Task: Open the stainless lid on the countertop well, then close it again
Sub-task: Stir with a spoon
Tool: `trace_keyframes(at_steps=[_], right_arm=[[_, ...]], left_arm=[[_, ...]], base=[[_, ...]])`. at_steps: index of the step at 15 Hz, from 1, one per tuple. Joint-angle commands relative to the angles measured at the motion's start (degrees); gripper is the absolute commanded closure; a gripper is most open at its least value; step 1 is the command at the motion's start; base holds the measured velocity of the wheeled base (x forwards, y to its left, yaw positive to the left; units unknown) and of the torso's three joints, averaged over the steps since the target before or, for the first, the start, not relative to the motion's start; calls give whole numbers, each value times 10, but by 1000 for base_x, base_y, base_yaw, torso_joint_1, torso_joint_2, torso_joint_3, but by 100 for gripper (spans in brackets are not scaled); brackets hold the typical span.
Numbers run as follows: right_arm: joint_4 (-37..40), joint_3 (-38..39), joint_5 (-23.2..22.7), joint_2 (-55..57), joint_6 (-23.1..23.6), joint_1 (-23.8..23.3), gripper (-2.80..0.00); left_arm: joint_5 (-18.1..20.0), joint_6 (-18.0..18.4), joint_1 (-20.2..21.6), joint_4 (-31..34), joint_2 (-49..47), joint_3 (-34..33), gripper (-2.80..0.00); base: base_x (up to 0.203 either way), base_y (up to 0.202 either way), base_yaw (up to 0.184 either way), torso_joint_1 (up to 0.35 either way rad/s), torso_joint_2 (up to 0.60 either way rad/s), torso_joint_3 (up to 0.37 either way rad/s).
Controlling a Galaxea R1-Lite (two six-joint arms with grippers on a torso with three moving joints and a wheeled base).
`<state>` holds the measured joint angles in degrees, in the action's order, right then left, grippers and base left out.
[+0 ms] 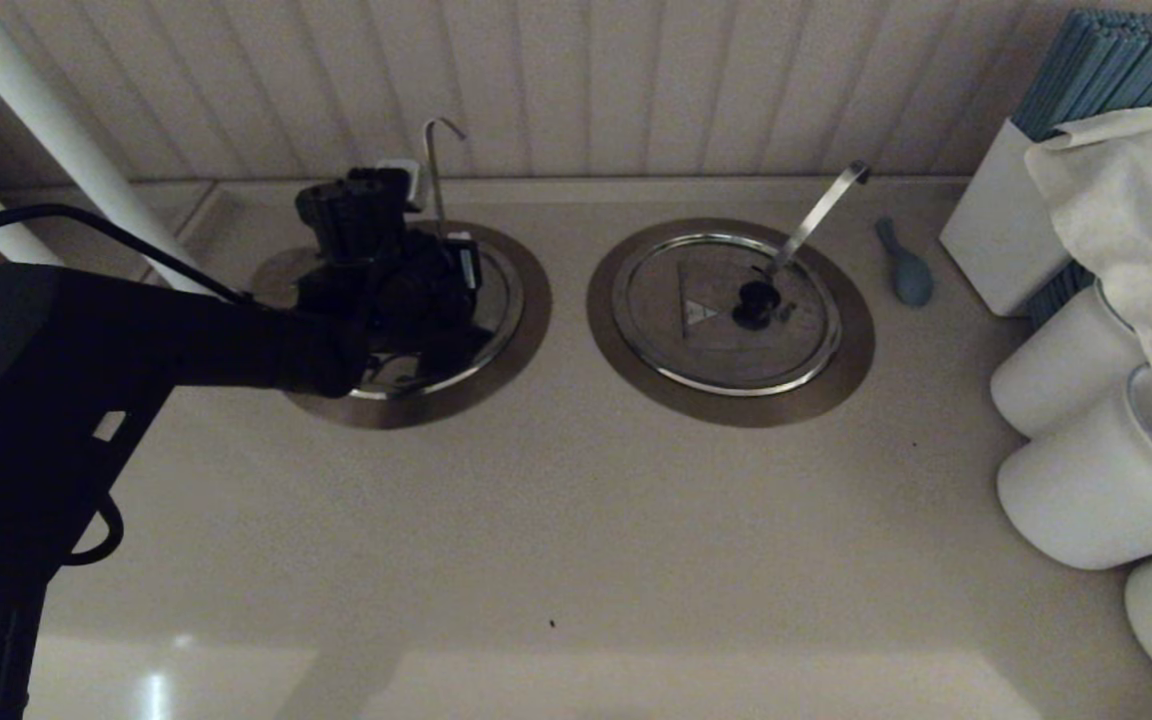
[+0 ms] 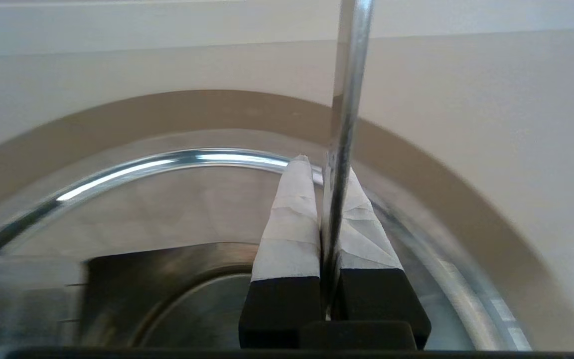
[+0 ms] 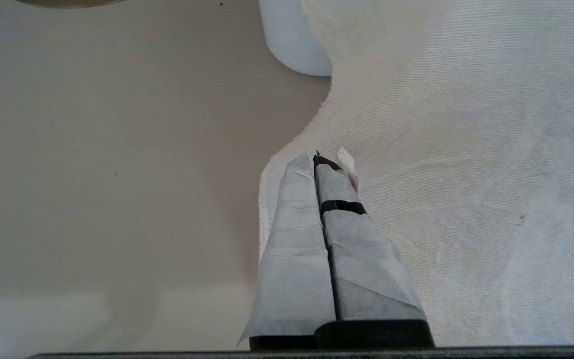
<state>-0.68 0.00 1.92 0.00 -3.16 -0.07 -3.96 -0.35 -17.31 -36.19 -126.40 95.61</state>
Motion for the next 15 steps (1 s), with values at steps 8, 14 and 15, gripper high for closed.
trace_keyframes(at_steps=[8,14,15], right_arm=[[0,0,0,0,0,0,0],[0,0,0,1,0,0,0],[0,0,0,1,0,0,0]], left_arm=[[0,-1,-7,-4,2,-2,0],[-1,0,-18,-4,5,-3,0],[-3,0,-18,-4,5,-3,0]], base=[[0,0,0,0,0,0],[0,0,0,0,0,0],[0,0,0,0,0,0]])
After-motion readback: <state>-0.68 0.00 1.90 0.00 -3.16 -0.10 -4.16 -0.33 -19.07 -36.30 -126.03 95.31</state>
